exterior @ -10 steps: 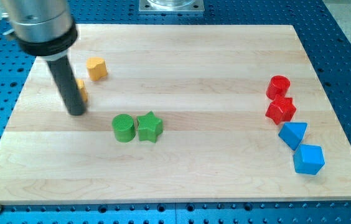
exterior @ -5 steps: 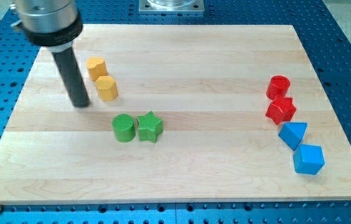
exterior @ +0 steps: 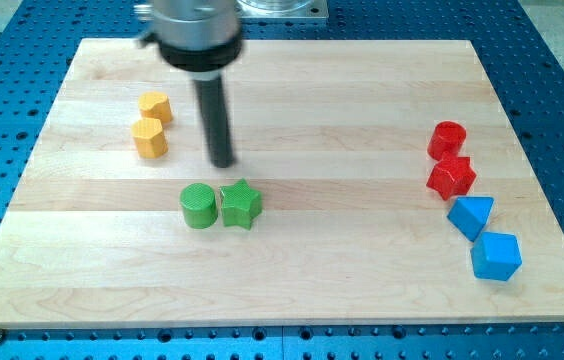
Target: Move the yellow blocks vertical to the green star
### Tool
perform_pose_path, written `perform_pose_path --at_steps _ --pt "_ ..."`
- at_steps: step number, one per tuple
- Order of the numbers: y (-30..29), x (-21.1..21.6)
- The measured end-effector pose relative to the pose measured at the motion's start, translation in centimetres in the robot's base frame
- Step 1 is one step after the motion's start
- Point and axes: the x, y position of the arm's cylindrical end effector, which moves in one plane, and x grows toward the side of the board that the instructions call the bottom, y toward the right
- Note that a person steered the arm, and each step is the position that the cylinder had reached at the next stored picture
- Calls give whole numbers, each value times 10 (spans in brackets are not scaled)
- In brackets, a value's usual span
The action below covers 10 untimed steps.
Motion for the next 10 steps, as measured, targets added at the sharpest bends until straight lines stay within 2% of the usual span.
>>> perform_pose_path --at_steps 1,2,3,4,5,6,7,8,9,10 --pt "56 57" --pt "-17 100" --pt "-53 47" --pt "-72 21" --pt "-45 21" --pt "-33 -22" --pt "-86 -15" --pt "-100 8" --pt "-64 16" --pt "-59 86"
